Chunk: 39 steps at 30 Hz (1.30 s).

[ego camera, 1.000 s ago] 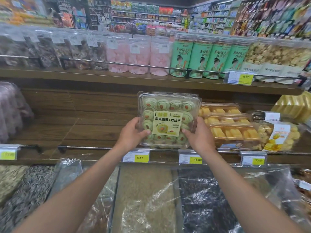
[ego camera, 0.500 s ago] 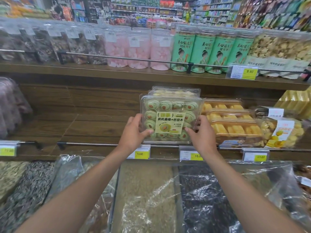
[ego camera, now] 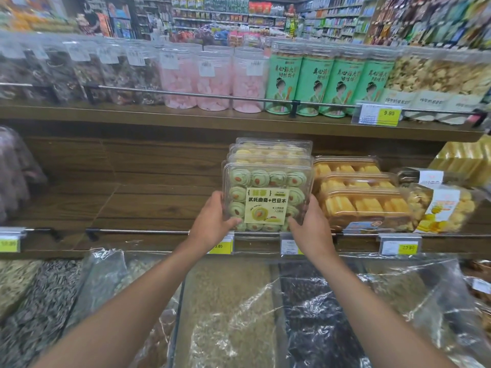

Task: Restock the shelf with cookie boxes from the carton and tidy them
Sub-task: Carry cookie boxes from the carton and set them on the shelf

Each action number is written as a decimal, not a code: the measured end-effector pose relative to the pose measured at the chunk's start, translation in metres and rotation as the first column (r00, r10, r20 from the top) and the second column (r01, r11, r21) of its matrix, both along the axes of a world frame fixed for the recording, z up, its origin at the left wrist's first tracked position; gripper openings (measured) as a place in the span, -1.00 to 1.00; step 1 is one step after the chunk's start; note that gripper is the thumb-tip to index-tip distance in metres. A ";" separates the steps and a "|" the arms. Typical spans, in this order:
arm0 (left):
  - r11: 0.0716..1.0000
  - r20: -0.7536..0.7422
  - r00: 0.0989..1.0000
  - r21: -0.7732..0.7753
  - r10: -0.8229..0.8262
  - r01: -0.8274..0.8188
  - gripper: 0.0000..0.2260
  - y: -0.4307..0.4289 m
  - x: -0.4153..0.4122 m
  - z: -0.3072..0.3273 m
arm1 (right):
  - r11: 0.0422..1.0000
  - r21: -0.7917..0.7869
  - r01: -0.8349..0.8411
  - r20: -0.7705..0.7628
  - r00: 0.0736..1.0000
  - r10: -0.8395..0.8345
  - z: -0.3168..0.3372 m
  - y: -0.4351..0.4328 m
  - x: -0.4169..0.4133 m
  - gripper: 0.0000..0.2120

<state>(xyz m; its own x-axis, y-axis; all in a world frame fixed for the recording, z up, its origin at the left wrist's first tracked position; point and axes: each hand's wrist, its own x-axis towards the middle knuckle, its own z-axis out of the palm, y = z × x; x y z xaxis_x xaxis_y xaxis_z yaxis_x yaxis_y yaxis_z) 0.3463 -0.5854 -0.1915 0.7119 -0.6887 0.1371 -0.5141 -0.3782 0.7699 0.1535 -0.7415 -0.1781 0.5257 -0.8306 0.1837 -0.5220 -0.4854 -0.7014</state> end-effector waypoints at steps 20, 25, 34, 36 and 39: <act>0.972 0.216 0.976 0.224 0.022 -0.072 -0.36 0.069 -0.013 0.023 | 0.990 0.021 -0.139 -0.243 0.960 0.140 0.002 0.047 -0.028 -0.30; 0.956 0.354 0.935 0.266 0.021 -0.122 -0.38 0.122 -0.020 0.019 | 0.968 -0.009 -0.252 -0.379 0.897 0.230 0.008 0.087 -0.024 -0.24; 0.887 0.409 0.901 0.350 0.145 -0.301 -0.31 0.259 -0.033 0.004 | 0.882 -0.081 -0.464 -0.442 0.810 0.386 0.004 0.195 0.010 -0.22; 0.866 0.412 0.895 0.371 0.172 -0.336 -0.30 0.300 -0.038 0.000 | 0.853 -0.122 -0.508 -0.455 0.792 0.407 0.003 0.226 0.019 -0.22; 0.829 0.422 0.882 0.403 0.209 -0.389 -0.28 0.365 -0.048 -0.007 | 0.791 -0.173 -0.586 -0.470 0.755 0.457 0.002 0.278 0.028 -0.21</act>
